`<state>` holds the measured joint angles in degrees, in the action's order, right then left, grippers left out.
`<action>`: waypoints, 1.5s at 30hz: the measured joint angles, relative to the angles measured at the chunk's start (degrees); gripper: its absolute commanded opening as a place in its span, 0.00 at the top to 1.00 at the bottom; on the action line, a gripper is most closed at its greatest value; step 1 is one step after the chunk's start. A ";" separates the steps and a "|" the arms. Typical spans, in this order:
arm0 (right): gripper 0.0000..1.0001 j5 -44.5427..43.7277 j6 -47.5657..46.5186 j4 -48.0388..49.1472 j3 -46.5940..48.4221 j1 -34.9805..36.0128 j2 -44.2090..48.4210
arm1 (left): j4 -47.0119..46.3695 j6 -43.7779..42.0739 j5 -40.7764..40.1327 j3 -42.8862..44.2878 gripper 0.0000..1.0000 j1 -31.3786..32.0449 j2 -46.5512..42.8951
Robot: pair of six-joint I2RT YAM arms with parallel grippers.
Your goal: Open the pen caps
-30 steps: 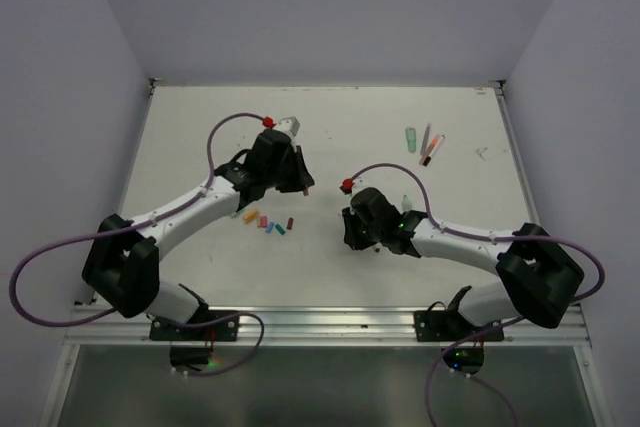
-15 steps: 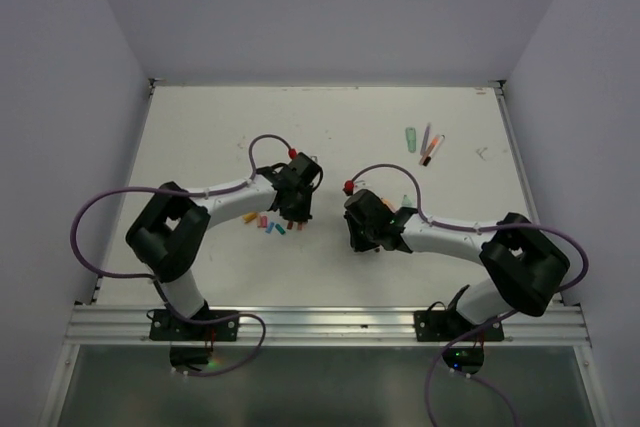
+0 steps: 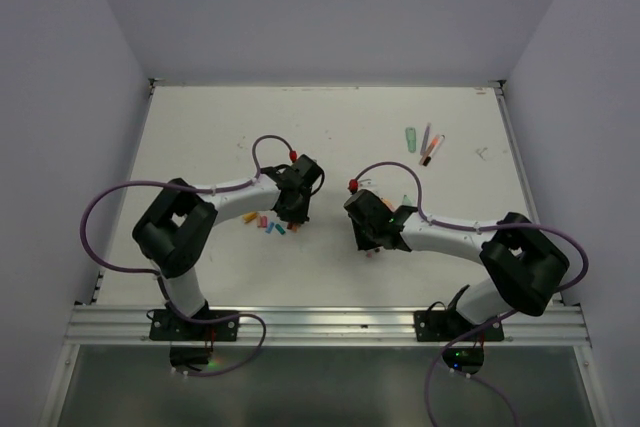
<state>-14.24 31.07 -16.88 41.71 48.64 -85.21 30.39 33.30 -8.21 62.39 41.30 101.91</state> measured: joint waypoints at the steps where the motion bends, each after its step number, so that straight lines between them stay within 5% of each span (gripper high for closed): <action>1: 0.72 -0.17 0.00 -0.28 0.07 0.00 0.00 | 0.02 -0.02 -0.17 0.00 0.81 0.00 0.00; 13: 0.61 -1.25 -0.70 -3.10 0.74 -0.02 2.49 | 0.63 -0.17 -1.22 0.20 0.67 0.02 0.00; 17: 0.41 -1.57 -1.49 -4.04 2.62 -0.02 7.17 | 1.95 -0.15 -1.20 1.11 0.63 0.02 -0.35; 25: 0.30 -4.17 -4.68 -5.53 11.56 -6.69 11.41 | 3.43 -0.26 -1.29 8.28 0.48 0.02 -7.39; 35: 0.34 -2.84 -5.84 -5.05 19.91 -30.03 1.09 | 0.59 -3.41 -1.81 10.56 0.00 -7.30 -16.37; 45: 0.65 -1.53 -4.33 -2.62 31.23 -41.16 -17.70 | -5.20 -7.76 -5.77 2.54 0.00 -14.99 -23.10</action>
<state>-15.77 26.74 -19.51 72.95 7.49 -102.91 25.19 25.54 -13.98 64.93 26.30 78.81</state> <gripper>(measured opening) 0.395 0.997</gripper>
